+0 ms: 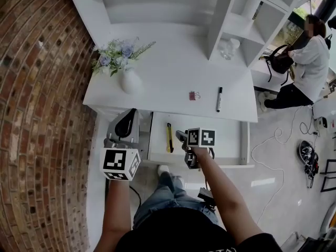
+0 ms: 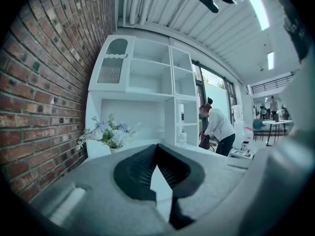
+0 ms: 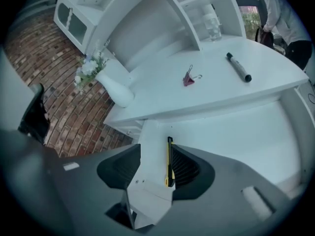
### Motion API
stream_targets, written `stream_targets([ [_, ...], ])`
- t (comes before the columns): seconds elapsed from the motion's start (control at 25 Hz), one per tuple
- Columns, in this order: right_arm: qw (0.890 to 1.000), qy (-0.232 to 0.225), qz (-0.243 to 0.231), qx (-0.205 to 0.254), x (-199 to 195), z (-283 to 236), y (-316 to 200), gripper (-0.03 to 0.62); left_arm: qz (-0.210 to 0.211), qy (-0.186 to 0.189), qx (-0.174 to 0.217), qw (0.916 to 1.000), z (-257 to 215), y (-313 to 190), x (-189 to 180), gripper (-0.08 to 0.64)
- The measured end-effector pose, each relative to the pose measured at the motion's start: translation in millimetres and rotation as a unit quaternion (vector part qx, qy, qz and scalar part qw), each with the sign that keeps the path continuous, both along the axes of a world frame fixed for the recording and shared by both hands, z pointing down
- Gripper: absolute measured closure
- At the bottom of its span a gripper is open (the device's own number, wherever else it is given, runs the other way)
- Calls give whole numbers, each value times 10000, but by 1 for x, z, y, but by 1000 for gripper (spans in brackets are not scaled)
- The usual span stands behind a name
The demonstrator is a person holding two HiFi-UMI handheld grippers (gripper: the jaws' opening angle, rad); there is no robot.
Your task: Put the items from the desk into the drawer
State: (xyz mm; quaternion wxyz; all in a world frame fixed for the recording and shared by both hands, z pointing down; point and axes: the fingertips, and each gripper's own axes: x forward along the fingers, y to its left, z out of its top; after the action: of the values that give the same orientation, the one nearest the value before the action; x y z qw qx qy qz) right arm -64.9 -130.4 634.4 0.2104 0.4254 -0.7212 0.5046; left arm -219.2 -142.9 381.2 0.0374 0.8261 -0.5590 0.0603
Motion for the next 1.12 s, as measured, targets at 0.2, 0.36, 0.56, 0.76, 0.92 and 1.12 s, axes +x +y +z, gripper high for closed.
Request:
stream_targets([
  [0.2,9980,-108,95,611,29,-52,-3,386,11,62,132,9999,-13,-6,9,561],
  [0.36,9925,67,85,1214,49,-93,-4,383,85,107,210,9997,-20,-10,19,561],
  [0.56,9689,557,107,2407,75,-161,-2,380,212,101,371,9990,-33,-12,32,561],
  [0.76,9147,945,460,3903,105,-241,4,385,230,142,508,9983,-44,-11,40,561],
  [0.92,8561,1130,809,4977,126,-306,18,385,263,168,614,9976,-53,-5,48,561],
  [1.12,8151,1231,994,5574,143,-353,36,388,272,209,742,9967,-61,4,51,561],
])
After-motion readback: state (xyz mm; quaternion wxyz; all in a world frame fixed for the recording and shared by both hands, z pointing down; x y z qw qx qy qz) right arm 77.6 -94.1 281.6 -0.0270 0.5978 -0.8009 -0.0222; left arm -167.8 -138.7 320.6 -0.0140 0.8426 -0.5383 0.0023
